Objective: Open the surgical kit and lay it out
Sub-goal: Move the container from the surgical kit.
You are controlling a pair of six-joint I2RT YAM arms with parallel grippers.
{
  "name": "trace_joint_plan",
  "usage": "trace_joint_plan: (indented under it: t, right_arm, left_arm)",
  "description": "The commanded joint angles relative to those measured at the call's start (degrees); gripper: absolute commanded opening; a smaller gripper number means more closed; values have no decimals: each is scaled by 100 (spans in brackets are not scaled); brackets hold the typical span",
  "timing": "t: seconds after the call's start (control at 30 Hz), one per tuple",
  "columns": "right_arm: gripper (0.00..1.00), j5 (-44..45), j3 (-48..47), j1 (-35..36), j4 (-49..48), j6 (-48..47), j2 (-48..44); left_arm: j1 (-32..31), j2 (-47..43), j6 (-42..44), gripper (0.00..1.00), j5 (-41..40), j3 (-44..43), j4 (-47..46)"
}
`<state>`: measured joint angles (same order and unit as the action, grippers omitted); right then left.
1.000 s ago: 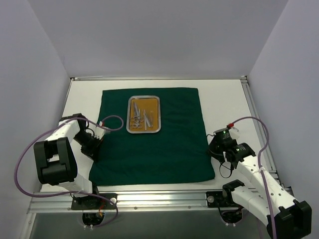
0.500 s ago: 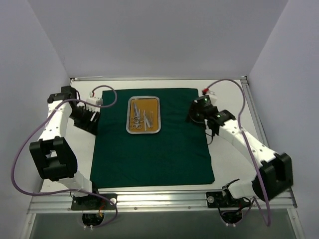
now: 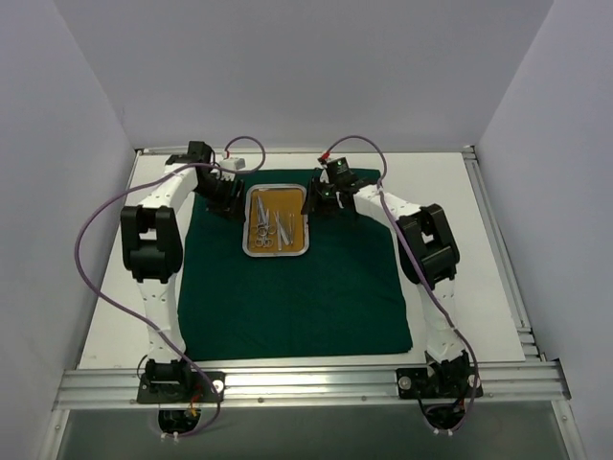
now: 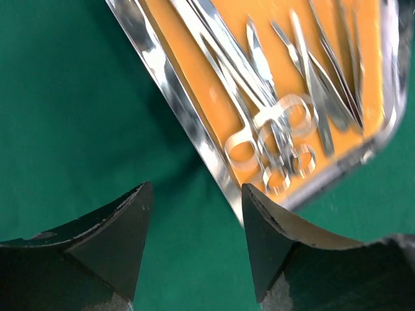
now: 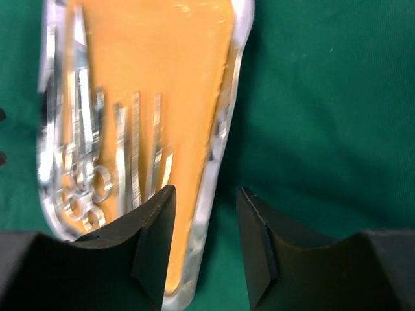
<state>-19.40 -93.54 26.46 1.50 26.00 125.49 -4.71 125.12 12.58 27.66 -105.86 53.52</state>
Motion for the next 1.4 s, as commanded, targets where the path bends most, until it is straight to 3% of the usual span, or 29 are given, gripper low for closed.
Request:
trace_joint_plan:
  t: [0.0,0.23,0.5,0.63,0.8,0.87,1.37]
  right_arm:
    - [38,-503,-472,-132,-36,-121,281]
    - [28,-582,-367,-281,-325,28,546]
    - [14,-1031,-183,-317,-773,520,828]
    - [13,-1153,-182,-334,-905,687,880]
    - [4,-1364,-147,-387,-1177,1003,898]
    - [0,-1444,-200,-396,-1204,1135,881]
    - [0,-1136,-1509,-774,-651,1698,1416]
  left_arm:
    - [14,380,-396,65,310,-680,-219]
    - [-135,899,-423,58,451,-883,-298]
    - [-179,1207,-599,39,442,-1138,-263]
    - [-250,1216,-590,32,460,-1173,-272]
    - [-285,1313,-713,3,556,-1375,-131]
    - [-294,1296,-783,2,608,-1419,-131]
    - [-461,1910,-1266,2,486,-2676,89]
